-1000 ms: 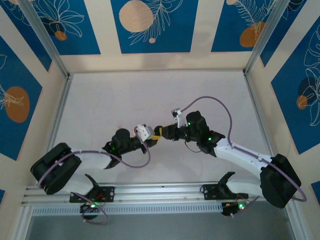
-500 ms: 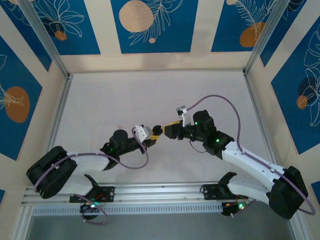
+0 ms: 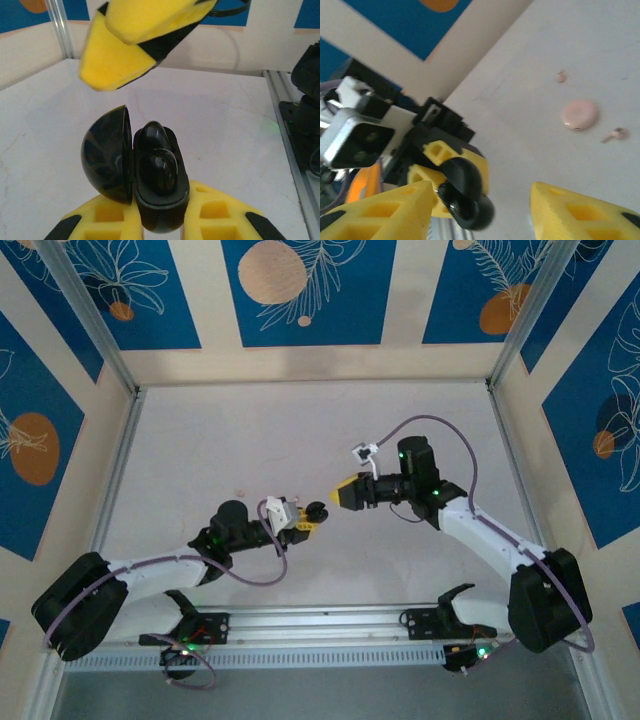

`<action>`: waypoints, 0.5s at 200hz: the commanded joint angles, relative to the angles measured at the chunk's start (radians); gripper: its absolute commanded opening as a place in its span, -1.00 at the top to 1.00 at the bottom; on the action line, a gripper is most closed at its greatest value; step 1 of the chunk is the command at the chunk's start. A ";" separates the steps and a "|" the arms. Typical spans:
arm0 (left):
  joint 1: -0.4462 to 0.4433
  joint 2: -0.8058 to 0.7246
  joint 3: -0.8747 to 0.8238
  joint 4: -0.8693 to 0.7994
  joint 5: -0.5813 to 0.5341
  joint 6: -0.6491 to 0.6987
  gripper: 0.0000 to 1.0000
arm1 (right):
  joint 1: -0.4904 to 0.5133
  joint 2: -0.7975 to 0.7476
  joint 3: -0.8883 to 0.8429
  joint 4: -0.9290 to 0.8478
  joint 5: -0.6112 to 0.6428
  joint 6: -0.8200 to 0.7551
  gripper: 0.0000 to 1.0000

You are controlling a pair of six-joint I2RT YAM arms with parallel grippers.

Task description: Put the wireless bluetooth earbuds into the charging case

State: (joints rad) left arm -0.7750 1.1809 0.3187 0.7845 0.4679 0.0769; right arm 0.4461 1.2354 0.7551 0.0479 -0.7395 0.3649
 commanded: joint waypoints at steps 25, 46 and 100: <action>-0.009 -0.004 0.028 -0.005 0.066 -0.002 0.73 | 0.053 0.082 0.081 0.020 -0.184 -0.044 -0.07; -0.009 -0.007 0.029 -0.004 0.066 -0.001 0.72 | 0.070 0.112 0.103 -0.039 -0.191 -0.076 -0.05; -0.010 -0.025 0.036 -0.039 0.017 0.012 0.71 | 0.074 0.081 0.097 -0.095 -0.235 -0.104 0.05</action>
State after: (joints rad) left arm -0.7746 1.1805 0.3237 0.7639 0.4973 0.0776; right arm 0.5163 1.3453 0.8341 0.0147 -0.9134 0.3042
